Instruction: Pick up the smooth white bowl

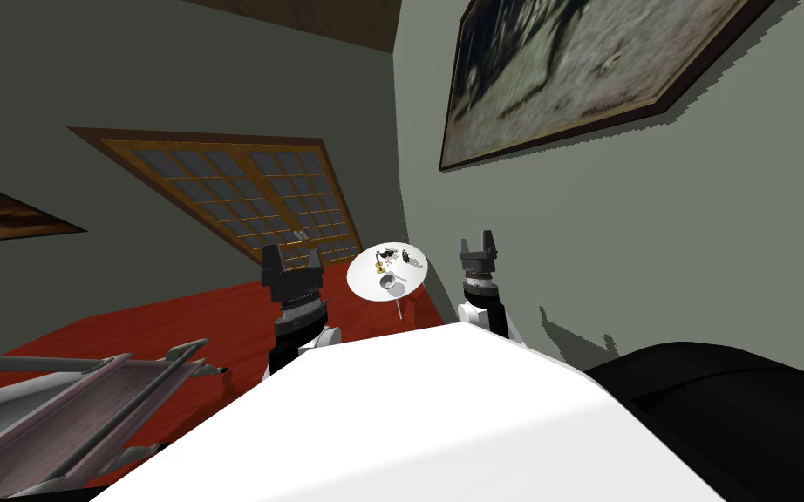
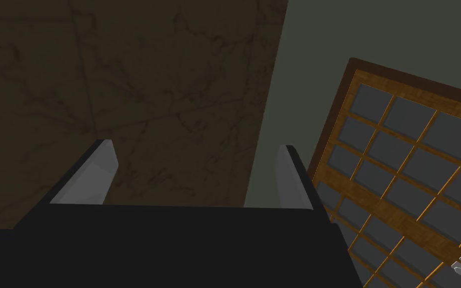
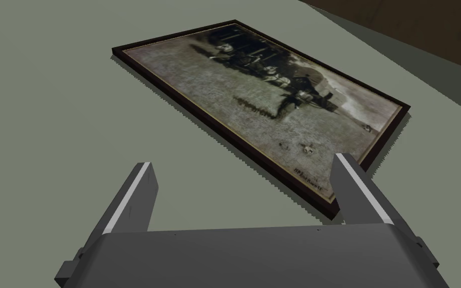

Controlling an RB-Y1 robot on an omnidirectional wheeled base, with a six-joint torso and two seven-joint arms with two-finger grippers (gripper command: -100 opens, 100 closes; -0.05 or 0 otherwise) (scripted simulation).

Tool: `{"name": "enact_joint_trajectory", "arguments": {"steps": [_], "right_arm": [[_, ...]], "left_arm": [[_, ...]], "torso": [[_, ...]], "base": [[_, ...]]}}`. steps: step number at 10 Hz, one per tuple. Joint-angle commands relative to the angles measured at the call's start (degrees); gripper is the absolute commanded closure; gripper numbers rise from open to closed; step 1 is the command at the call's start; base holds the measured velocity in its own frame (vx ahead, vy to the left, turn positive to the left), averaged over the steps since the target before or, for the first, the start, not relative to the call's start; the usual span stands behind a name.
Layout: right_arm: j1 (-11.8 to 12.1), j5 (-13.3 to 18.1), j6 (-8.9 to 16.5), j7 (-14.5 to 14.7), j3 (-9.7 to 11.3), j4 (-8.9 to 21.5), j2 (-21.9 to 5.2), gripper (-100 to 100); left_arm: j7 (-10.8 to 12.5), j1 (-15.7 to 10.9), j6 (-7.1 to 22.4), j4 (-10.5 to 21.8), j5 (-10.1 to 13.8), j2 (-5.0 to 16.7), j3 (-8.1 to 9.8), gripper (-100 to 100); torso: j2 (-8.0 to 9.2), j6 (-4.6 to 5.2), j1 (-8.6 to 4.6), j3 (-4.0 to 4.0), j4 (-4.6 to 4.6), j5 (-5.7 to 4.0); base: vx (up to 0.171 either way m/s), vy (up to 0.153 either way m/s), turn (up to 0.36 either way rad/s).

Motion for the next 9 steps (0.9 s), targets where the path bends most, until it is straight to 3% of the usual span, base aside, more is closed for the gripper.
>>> {"name": "enact_joint_trajectory", "arguments": {"steps": [1,7,8,9], "right_arm": [[0.0,0.0,0.0,0.0,0.0,0.0,0.0,0],[0.0,0.0,0.0,0.0,0.0,0.0,0.0,0],[0.0,0.0,0.0,0.0,0.0,0.0,0.0,0],[0.0,0.0,0.0,0.0,0.0,0.0,0.0,0]], "left_arm": [[-0.3,-0.9,1.2,1.5,0.4,2.1,0.36,-100],[-2.2,-6.5,8.3,10.5,2.3,8.2,2.31,-100],[-2.2,-6.5,8.5,10.5,2.3,8.2,2.31,-100],[-2.6,-7.8,10.2,12.6,2.7,9.1,2.73,-100]], "torso": [[0.0,0.0,0.0,0.0,0.0,0.0],[0.0,0.0,-0.19,0.0,0.0,-0.04],[-0.01,0.0,-0.19,-0.01,0.0,-0.04],[-0.01,0.0,-0.16,0.0,0.0,-0.04]], "base": [[-0.004,-0.021,0.002],[-0.006,-0.047,0.004],[-0.001,-0.041,0.003],[-0.007,-0.044,0.003]]}}
